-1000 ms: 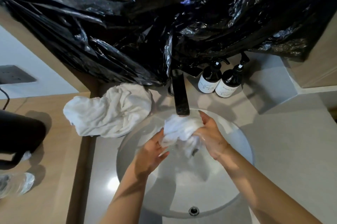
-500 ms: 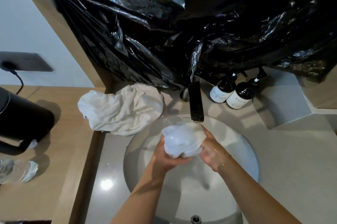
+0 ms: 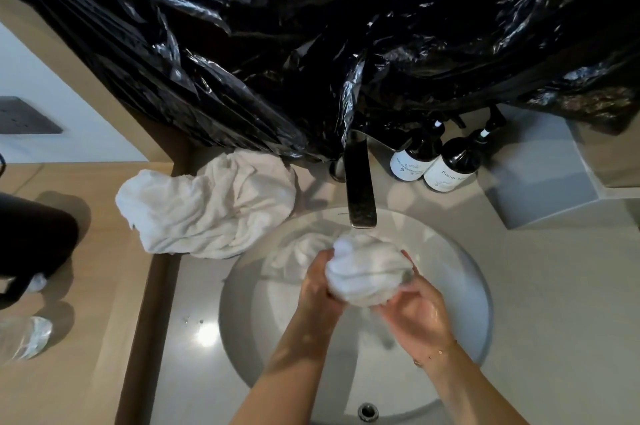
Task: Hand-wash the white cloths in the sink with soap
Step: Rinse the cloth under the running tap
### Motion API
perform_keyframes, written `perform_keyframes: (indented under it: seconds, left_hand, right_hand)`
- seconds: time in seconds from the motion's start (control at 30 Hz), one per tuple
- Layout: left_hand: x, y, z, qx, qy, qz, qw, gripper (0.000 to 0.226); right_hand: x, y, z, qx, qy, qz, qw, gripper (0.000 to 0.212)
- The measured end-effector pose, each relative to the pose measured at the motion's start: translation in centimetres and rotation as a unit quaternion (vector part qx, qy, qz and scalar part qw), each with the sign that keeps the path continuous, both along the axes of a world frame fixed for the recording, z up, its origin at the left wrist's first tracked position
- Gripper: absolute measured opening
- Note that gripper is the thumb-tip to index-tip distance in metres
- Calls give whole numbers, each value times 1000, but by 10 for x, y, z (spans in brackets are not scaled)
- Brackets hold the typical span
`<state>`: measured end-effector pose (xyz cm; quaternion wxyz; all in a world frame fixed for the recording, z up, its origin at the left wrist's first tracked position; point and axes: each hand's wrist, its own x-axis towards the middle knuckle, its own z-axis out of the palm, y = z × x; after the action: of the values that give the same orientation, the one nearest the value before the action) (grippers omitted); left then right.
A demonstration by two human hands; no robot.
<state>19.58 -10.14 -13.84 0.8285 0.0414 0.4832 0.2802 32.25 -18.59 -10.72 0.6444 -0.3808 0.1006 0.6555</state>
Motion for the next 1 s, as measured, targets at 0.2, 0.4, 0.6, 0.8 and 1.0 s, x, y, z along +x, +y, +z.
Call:
perform_keyframes:
  seconds: [0.2, 0.4, 0.6, 0.8, 1.0]
  left_hand:
    - [-13, -10, 2, 125, -45, -48, 990, 47]
    - [-29, 0, 25, 150, -103, -81, 980, 65]
    - [-22, 3, 16, 115, -166, -1, 979, 69]
    - [1, 6, 13, 94, -75, -25, 992, 53]
    - [21, 9, 18, 160, -1, -87, 983, 27]
  right_hand:
    - [-4, 22, 2, -35, -140, 61, 988, 76]
    - [2, 34, -9, -35, -188, 78, 978, 60]
    - [11, 15, -23, -12, -138, 61, 989, 66]
    - [24, 1, -30, -60, -120, 14, 991, 50]
    - [30, -7, -31, -88, -82, -26, 992, 43]
